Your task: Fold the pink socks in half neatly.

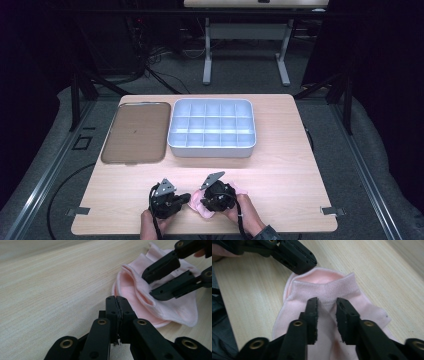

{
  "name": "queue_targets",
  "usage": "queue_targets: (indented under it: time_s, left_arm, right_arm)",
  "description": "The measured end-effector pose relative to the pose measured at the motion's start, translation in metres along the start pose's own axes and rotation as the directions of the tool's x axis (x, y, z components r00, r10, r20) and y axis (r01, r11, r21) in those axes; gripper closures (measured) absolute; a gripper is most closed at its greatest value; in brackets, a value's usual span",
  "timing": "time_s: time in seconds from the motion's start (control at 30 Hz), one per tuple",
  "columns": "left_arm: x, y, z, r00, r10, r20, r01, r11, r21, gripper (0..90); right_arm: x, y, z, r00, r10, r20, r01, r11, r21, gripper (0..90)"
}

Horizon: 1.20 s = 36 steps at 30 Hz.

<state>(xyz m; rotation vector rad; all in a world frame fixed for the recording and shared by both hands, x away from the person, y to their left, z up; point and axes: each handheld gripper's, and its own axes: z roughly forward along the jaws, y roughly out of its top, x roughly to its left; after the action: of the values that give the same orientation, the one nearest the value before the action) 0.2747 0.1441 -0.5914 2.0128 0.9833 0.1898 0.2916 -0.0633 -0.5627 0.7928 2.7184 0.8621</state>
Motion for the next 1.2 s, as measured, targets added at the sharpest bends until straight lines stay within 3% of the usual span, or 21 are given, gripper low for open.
queue_targets:
  time_s: [0.03, 0.1, 0.3, 0.33, 0.37, 0.6, 0.8, 0.97, 1.2]
  left_arm:
    - [0.000, 0.000, 0.000, 1.0000, 0.000, -0.002, 0.000, 1.0000, -0.001, 88.1]
    - [0.000, 0.000, 0.000, 1.0000, 0.000, -0.002, 0.000, 1.0000, -0.002, 88.1]
    - [0.000, 0.000, 0.000, 1.0000, 0.000, -0.002, 0.000, 1.0000, -0.002, 88.1]
    - [0.000, 0.000, 0.000, 1.0000, 0.000, -0.002, 0.000, 1.0000, -0.002, 88.1]
    - [0.000, 0.000, 0.000, 1.0000, 0.001, -0.003, -0.001, 1.0000, -0.002, 88.1]
    - [0.000, 0.000, 0.000, 1.0000, 0.000, -0.002, 0.000, 1.0000, -0.002, 88.1]
    - [0.000, 0.000, 0.000, 1.0000, 0.001, -0.003, -0.001, 1.0000, -0.002, 88.1]
    - [0.000, 0.000, 0.000, 1.0000, 0.001, -0.003, -0.001, 1.0000, -0.002, 88.1]
    - [-0.001, 0.000, 0.000, 1.0000, 0.002, -0.007, -0.002, 1.0000, -0.001, 87.9]
  right_arm:
    - [0.001, -0.001, 0.001, 0.9996, -0.001, 0.027, 0.002, 1.000, -0.011, 80.5]
    - [0.001, -0.002, 0.000, 0.9994, -0.012, 0.033, 0.012, 1.000, -0.008, 86.1]
    - [0.003, -0.003, -0.002, 0.9995, -0.004, 0.032, 0.005, 0.999, -0.037, 88.8]
    - [0.000, -0.003, -0.005, 0.9997, -0.003, -0.025, 0.002, 0.999, -0.034, 88.9]
    - [0.000, -0.002, -0.008, 0.9994, 0.008, -0.034, -0.009, 0.999, -0.044, 88.9]
    - [0.000, 0.005, -0.019, 0.9984, 0.006, -0.057, -0.011, 0.996, -0.091, 88.7]
    - [0.004, 0.011, -0.004, 0.9979, -0.018, -0.062, 0.015, 0.999, -0.049, 86.8]
    - [0.003, 0.009, 0.001, 0.9979, -0.013, -0.063, 0.010, 0.998, -0.054, 70.6]
    - [-0.006, -0.001, -0.022, 0.9985, 0.027, -0.048, -0.031, 0.994, -0.101, 56.2]
